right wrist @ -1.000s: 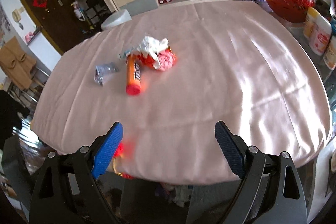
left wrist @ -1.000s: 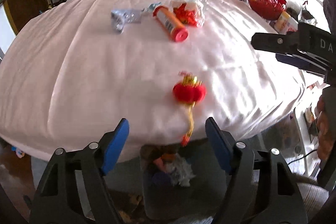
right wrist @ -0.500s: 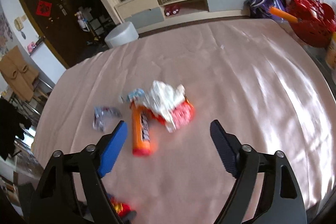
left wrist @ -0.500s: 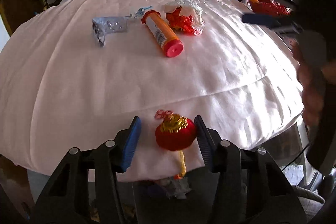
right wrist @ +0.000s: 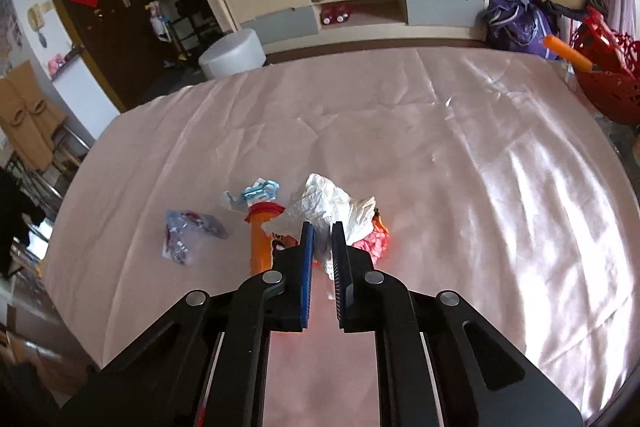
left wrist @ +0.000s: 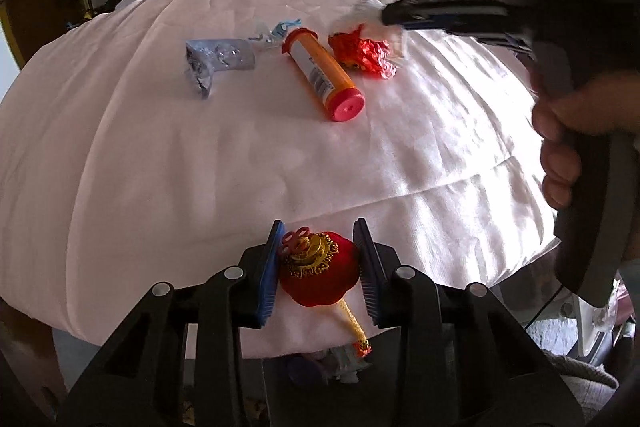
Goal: Collect trash
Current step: 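Lower the red lantern and white tissue into the bin and open both tools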
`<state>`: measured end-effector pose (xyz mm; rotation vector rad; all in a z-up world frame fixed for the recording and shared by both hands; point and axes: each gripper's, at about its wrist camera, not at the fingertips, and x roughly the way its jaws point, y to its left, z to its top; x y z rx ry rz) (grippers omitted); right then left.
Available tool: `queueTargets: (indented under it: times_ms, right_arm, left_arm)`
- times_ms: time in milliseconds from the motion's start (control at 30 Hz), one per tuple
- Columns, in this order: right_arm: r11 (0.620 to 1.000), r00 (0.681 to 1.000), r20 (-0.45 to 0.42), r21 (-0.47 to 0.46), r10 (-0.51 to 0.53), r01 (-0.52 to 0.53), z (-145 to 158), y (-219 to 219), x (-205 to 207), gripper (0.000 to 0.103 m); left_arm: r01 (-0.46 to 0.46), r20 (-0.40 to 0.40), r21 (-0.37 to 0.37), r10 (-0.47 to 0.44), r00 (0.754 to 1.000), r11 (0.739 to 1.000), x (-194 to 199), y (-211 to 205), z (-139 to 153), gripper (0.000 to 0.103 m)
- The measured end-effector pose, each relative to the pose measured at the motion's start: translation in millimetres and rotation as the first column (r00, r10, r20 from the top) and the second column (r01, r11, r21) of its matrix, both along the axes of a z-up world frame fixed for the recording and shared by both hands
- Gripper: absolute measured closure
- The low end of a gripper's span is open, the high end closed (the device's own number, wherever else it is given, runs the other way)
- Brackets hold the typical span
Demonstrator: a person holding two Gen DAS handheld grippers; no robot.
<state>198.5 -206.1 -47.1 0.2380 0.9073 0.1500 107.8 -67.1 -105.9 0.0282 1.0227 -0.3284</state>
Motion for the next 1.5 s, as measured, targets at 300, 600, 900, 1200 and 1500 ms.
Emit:
queueTargets:
  times_ms: [300, 600, 900, 1200, 1500]
  right_arm:
    - [1.0, 0.997, 0.077, -0.011, 0.02, -0.019, 44, -22, -74, 0.093]
    - [0.996, 0.996, 0.059, -0.061, 0.066, -0.062, 48, -13, -150, 0.093]
    - [0.996, 0.996, -0.008, 0.005, 0.09, -0.09, 9, -2, -215, 0.093]
    - [0.994, 0.987, -0.13, 0.058, 0.098, -0.092, -49, 6, -241, 0.093]
    - [0.989, 0.964, -0.236, 0.111, 0.121, -0.097, -90, 21, -249, 0.093]
  left_arm:
    - [0.01, 0.031, -0.03, -0.009, 0.999, 0.999, -34, 7, 26, 0.07]
    - [0.015, 0.071, 0.0, -0.015, 0.997, 1.0, -89, 14, 45, 0.07]
    - [0.026, 0.032, 0.001, -0.026, 0.999, 1.0, -145, 33, 25, 0.07]
    - [0.038, -0.052, -0.03, -0.039, 0.998, 0.999, -168, 36, -15, 0.07]
    - [0.078, -0.088, -0.011, -0.078, 0.993, 0.997, -176, 28, -38, 0.07]
